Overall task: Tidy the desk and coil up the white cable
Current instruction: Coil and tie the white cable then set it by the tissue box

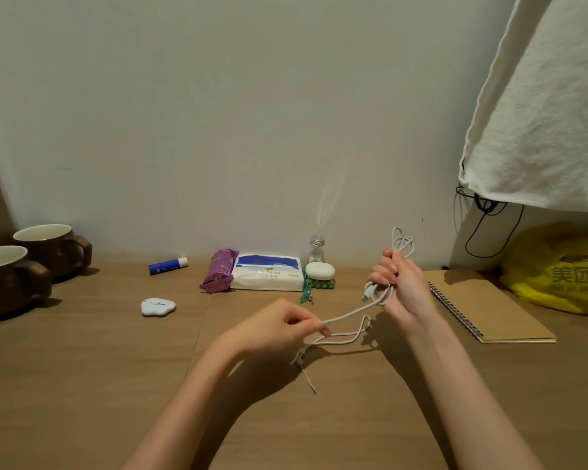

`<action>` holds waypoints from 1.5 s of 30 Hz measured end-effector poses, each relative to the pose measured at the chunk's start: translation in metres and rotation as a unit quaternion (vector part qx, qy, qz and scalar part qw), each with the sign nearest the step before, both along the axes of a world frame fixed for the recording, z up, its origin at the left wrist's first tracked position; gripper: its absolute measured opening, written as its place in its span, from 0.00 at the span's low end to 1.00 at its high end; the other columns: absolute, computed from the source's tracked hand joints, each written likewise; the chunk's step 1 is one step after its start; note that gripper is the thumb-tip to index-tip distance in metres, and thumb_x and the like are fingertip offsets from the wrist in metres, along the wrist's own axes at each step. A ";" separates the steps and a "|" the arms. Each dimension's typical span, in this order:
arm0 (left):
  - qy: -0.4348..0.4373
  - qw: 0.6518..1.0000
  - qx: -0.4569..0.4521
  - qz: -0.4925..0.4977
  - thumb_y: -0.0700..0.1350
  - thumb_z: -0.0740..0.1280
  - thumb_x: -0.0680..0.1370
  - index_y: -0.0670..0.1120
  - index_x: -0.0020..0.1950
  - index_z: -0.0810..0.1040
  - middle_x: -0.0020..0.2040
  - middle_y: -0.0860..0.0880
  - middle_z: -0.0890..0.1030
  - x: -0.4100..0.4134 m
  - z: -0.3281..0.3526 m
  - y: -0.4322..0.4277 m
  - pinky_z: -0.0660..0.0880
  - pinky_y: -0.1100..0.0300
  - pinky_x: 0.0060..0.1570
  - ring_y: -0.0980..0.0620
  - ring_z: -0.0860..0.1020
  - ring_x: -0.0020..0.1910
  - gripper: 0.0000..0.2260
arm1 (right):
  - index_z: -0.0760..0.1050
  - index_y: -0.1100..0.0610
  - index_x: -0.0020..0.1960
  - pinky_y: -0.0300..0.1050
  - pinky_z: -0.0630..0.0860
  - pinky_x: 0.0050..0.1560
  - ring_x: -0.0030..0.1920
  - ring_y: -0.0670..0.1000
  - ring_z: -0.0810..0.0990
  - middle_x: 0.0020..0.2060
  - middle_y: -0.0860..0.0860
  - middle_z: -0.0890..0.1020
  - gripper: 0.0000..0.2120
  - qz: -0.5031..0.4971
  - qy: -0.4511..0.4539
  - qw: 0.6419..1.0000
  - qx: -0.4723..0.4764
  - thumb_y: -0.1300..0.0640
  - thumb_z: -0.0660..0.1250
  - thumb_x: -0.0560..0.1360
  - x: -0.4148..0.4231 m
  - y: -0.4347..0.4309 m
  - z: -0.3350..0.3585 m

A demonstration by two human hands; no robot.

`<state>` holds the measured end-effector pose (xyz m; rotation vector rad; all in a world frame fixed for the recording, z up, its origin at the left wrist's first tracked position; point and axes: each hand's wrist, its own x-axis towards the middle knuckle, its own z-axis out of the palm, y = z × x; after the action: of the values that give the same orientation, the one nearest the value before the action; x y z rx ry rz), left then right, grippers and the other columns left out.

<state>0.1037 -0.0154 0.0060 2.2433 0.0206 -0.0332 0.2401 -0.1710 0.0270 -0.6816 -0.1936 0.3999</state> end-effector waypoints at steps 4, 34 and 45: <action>-0.101 0.990 0.009 0.101 0.49 0.66 0.76 0.55 0.46 0.81 0.40 0.56 0.80 0.003 0.001 0.020 0.72 0.67 0.39 0.59 0.75 0.40 0.04 | 0.68 0.59 0.45 0.31 0.59 0.20 0.21 0.41 0.61 0.26 0.46 0.66 0.10 0.018 -0.093 0.986 -0.138 0.56 0.54 0.82 -0.005 0.005 0.000; -0.352 0.917 0.053 0.182 0.48 0.73 0.71 0.51 0.50 0.84 0.44 0.55 0.83 0.009 -0.002 0.028 0.77 0.67 0.41 0.58 0.79 0.43 0.09 | 0.70 0.56 0.48 0.34 0.63 0.23 0.24 0.42 0.63 0.29 0.46 0.67 0.11 0.175 -0.304 0.832 -0.430 0.53 0.53 0.83 -0.051 0.030 -0.012; -0.376 0.913 0.052 0.152 0.44 0.74 0.70 0.49 0.46 0.84 0.41 0.56 0.82 0.009 -0.005 0.025 0.77 0.67 0.43 0.59 0.80 0.43 0.06 | 0.71 0.58 0.51 0.34 0.61 0.22 0.24 0.42 0.62 0.30 0.47 0.67 0.11 0.207 -0.323 0.818 -0.428 0.53 0.53 0.83 -0.048 0.026 -0.011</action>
<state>0.1129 0.0100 0.0013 2.1937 -0.0463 1.0160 0.1920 -0.1453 0.0161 -1.6821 -0.8536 0.6730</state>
